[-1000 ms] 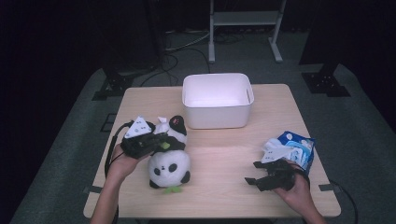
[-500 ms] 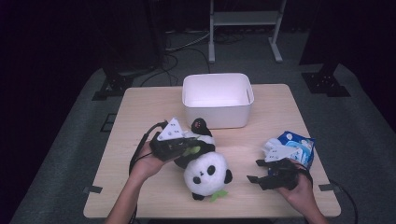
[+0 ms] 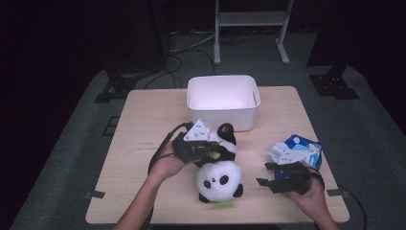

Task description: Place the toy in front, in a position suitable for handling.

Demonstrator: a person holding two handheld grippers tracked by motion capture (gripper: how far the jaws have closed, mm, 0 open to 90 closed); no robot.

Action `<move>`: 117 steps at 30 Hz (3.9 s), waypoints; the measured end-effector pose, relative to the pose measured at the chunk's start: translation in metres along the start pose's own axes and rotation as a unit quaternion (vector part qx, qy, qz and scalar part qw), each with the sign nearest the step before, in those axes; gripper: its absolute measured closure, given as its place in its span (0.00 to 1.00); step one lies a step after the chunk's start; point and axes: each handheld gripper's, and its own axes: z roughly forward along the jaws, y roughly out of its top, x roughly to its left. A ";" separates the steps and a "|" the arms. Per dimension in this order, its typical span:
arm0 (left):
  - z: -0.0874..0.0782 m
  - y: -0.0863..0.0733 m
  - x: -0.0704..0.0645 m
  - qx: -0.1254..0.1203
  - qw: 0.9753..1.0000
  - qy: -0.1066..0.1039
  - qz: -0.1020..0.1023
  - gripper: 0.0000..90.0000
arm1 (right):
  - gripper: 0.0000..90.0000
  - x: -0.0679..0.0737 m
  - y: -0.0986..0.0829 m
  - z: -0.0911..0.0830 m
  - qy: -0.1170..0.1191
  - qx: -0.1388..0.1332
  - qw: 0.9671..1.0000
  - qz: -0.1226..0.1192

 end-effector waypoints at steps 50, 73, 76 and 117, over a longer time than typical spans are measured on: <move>-0.011 -0.056 -0.014 0.026 0.998 -0.045 -0.047 0.44 | 0.37 -0.028 0.007 -0.044 -0.044 0.002 0.999 0.018; -0.004 -0.098 0.006 0.051 0.993 -0.072 -0.077 0.31 | 0.91 -0.081 0.026 -0.009 -0.123 0.154 0.979 0.050; -0.002 -0.096 0.011 0.054 0.992 -0.083 -0.074 0.29 | 0.95 -0.081 0.029 -0.015 -0.122 0.146 0.980 0.062; -0.001 -0.102 0.003 0.046 0.993 -0.081 -0.067 0.24 | 0.98 0.042 0.164 -0.002 0.063 0.069 0.993 -0.073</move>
